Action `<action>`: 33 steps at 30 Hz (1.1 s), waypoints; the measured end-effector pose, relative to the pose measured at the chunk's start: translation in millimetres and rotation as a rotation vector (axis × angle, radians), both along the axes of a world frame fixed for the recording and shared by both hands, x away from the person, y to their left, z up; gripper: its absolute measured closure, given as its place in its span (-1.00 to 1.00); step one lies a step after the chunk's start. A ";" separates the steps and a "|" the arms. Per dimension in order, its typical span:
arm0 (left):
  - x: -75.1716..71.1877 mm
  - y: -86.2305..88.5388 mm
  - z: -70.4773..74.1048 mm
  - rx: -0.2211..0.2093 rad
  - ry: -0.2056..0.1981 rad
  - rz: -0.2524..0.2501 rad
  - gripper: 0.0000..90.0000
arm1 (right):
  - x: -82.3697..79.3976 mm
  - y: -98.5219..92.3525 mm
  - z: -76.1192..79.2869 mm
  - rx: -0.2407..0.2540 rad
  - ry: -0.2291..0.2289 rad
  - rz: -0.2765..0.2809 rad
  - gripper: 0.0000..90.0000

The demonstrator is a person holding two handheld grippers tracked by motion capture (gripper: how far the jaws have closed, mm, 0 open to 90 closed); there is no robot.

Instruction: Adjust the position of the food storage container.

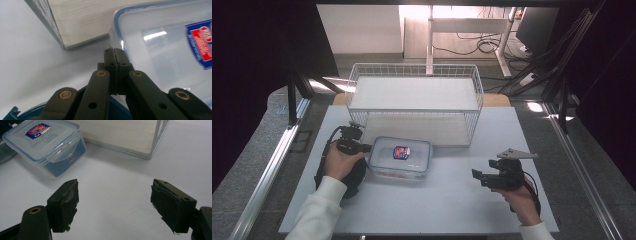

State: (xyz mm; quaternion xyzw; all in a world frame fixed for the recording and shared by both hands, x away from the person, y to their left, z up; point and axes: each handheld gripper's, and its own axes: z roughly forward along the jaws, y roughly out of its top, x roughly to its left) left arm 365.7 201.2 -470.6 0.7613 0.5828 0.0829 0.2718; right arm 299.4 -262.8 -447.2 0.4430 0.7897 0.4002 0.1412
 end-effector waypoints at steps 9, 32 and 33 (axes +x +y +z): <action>2.4 -1.7 -4.2 0.028 0.017 -0.012 1.00 | 0.7 -1.8 -0.7 -0.001 0.004 -0.010 -0.51; -3.6 -38.4 -9.5 -0.016 0.062 -0.145 1.00 | 2.1 -0.3 -2.3 -0.006 0.012 -0.004 -0.51; -4.6 -42.0 -10.8 -0.020 0.070 -0.155 1.00 | 1.7 0.1 -1.5 -0.007 0.010 -0.002 -0.51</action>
